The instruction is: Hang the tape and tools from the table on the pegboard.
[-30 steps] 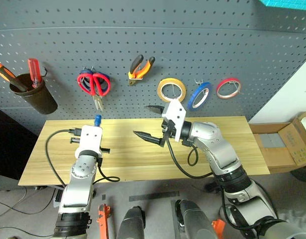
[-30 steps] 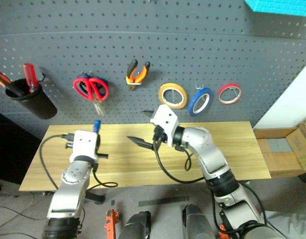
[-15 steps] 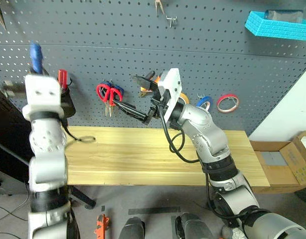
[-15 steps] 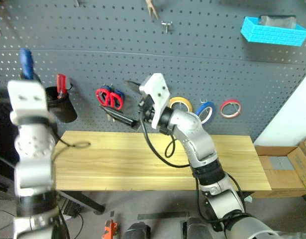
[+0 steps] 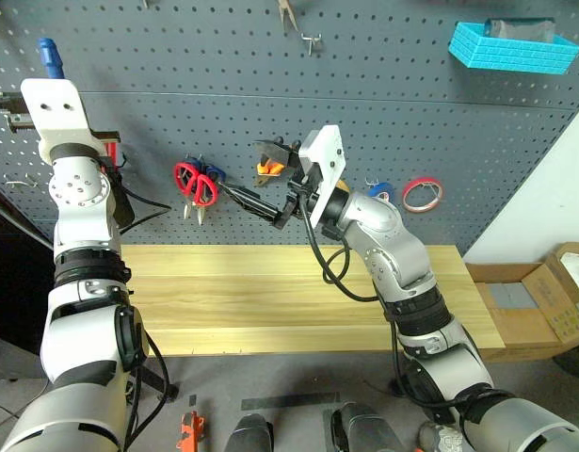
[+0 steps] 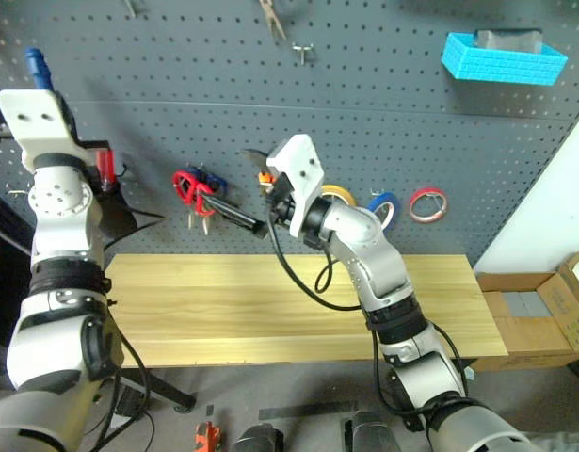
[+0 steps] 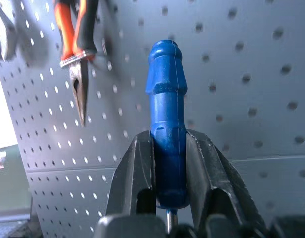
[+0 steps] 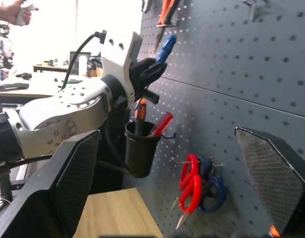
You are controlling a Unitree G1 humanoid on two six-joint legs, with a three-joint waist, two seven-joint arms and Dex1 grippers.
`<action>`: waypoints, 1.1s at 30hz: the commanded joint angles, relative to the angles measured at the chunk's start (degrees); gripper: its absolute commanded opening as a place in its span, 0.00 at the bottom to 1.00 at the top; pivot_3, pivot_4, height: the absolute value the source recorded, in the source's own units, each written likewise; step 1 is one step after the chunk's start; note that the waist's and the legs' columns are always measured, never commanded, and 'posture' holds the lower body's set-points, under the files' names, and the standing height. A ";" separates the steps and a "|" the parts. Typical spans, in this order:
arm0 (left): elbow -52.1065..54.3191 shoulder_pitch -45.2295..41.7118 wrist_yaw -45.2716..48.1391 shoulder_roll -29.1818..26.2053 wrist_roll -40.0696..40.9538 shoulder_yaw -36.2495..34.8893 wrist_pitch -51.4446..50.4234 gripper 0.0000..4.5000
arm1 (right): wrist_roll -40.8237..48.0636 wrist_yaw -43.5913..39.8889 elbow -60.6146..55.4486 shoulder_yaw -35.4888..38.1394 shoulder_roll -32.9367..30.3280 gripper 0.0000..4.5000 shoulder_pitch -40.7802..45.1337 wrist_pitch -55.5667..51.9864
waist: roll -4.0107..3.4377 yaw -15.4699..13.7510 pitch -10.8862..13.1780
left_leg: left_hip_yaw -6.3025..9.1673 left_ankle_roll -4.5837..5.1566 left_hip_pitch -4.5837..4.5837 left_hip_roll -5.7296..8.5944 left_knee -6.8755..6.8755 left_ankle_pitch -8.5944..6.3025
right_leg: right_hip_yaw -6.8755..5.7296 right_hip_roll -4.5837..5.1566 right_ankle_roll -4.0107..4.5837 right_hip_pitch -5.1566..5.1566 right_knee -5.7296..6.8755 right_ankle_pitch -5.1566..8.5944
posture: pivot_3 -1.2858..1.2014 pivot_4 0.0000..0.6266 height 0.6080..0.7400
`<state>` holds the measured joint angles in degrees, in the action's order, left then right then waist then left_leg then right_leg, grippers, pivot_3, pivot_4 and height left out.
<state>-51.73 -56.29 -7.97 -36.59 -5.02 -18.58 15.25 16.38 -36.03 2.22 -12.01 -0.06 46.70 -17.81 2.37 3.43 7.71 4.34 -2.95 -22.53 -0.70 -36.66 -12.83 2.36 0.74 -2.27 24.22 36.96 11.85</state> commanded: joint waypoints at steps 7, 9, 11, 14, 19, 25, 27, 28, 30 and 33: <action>-9.04 -4.69 -1.61 -3.74 1.28 0.48 6.72 0.11 | 0.88 0.28 -4.94 -0.50 -0.54 1.00 0.32 -4.69 | -0.21 0.21 2.74 | 0.04 0.04 -0.07 -0.03 -0.09 0.03 | -0.02 -0.01 0.00 0.02 0.08 0.01 | 0.48 0.34 1.00; -9.97 -4.93 -1.55 -4.02 1.37 0.57 7.08 0.11 | 0.84 0.01 -5.19 -0.77 -0.72 1.00 -0.05 -5.22 | -0.22 0.23 3.38 | 0.04 0.05 -0.13 -0.02 -0.08 0.02 | -0.01 0.00 0.00 0.06 0.05 0.01 | 0.48 0.37 1.00; -10.37 -5.22 -1.54 -4.28 1.43 0.61 7.25 0.11 | 0.95 -0.01 -5.34 -0.69 -0.76 1.00 -0.13 -5.70 | -0.23 0.24 4.10 | 0.05 0.05 -0.20 -0.02 -0.08 0.02 | -0.02 0.01 0.00 0.12 0.06 0.00 | 0.48 0.38 1.00; -11.09 -5.64 -1.78 -4.64 1.37 0.73 7.51 0.11 | 1.07 0.03 -5.12 -0.39 -0.77 1.00 0.08 -6.03 | -0.21 0.24 4.97 | 0.06 0.05 -0.37 -0.02 -0.08 0.02 | -0.02 0.01 0.01 0.32 0.10 0.00 | 0.48 0.40 1.00; -11.50 -4.83 -1.79 -4.98 1.32 0.96 8.08 0.11 | 0.99 0.18 -4.72 -0.28 -0.74 1.00 0.01 -6.12 | -0.19 0.25 5.92 | 0.06 0.05 -0.50 -0.02 -0.05 0.02 | -0.02 0.04 0.01 0.47 0.11 -0.01 | 0.49 0.41 1.00; -9.21 -1.97 -1.91 -4.42 1.71 0.86 8.41 0.27 | 0.92 -0.04 -4.68 -0.64 -0.73 1.00 -0.45 -6.07 | -0.20 0.24 6.57 | 0.05 0.05 -0.51 -0.02 0.01 0.01 | -0.04 0.05 0.01 0.53 0.12 0.00 | 0.49 0.40 1.00; -8.48 -1.36 -1.75 -4.40 1.85 0.81 8.52 0.42 | 0.83 -0.15 -4.50 -0.72 -0.77 1.00 -0.36 -5.99 | -0.21 0.23 6.58 | 0.04 0.05 -0.54 -0.02 0.02 0.01 | -0.03 0.06 0.01 0.58 0.12 0.00 | 0.49 0.40 1.00; -8.26 -1.20 -1.73 -4.37 1.92 0.80 8.55 0.50 | 0.79 -0.25 -4.42 -0.76 -0.83 1.00 -0.40 -5.89 | -0.20 0.17 6.58 | 0.04 0.05 -0.54 -0.02 0.03 0.01 | -0.03 0.06 0.01 0.59 0.12 0.00 | 0.49 0.38 1.00; -7.99 -1.31 -1.77 -4.47 2.10 0.85 8.50 0.65 | 0.68 -0.49 -4.31 -0.82 -1.03 1.00 -0.47 -5.74 | -0.19 -0.03 6.58 | 0.04 0.05 -0.55 -0.02 0.04 0.01 | -0.04 0.06 0.01 0.63 0.13 0.00 | 0.49 0.38 1.00; -7.83 -1.61 -1.70 -4.60 2.42 0.95 8.52 0.89 | 0.47 -0.66 -4.25 -0.96 -1.28 1.00 -0.59 -5.59 | -0.18 -0.31 6.57 | 0.04 0.04 -0.58 -0.01 0.02 0.02 | -0.04 0.06 0.01 0.64 0.13 0.00 | 0.49 0.37 1.00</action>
<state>-62.41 -56.91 -9.55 -40.16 -3.11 -17.81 22.07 16.84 -36.25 -0.26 -12.74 -1.28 45.83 -24.17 2.19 3.12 14.27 4.38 -2.91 -23.11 -0.70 -36.64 -12.81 2.32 0.81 -2.26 24.86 37.09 11.84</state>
